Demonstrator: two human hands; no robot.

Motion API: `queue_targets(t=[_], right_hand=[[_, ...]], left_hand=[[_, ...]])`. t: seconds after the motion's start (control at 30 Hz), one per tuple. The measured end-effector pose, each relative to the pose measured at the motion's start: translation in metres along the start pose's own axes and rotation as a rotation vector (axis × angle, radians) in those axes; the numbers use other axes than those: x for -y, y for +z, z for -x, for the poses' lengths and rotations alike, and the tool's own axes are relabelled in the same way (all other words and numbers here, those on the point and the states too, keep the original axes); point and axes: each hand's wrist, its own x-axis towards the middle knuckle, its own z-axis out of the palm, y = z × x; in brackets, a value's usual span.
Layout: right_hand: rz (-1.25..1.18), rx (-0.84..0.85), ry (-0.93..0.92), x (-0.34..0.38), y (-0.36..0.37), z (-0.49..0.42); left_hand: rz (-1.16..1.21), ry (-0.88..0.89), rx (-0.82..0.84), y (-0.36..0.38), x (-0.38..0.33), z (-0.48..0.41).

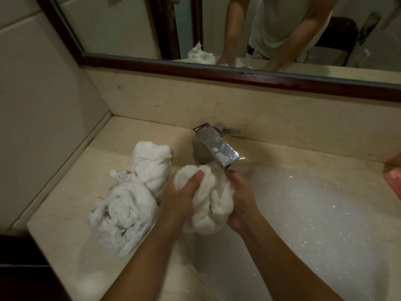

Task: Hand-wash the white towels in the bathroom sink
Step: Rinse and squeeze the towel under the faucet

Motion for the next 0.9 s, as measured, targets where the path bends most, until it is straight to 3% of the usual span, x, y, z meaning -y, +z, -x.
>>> queue_targets(t=[0.2,0.43,0.67,0.9], right_hand=[[0.068,-0.029,0.04,0.001,0.005,-0.011],[0.009,-0.207,-0.099,0.017,-0.029,-0.006],[0.315,-0.367,-0.209,0.028,-0.044,-0.006],[0.642,-0.296,-0.382,0.016,-0.027,-0.015]], left_hand=[[-0.008,0.014,0.005,0.001,0.0,0.001],[0.003,-0.01,0.076,0.047,-0.001,-0.006],[-0.249,-0.073,0.001,0.071,0.015,-0.006],[-0.071,0.018,-0.106,0.07,0.009,-0.012]])
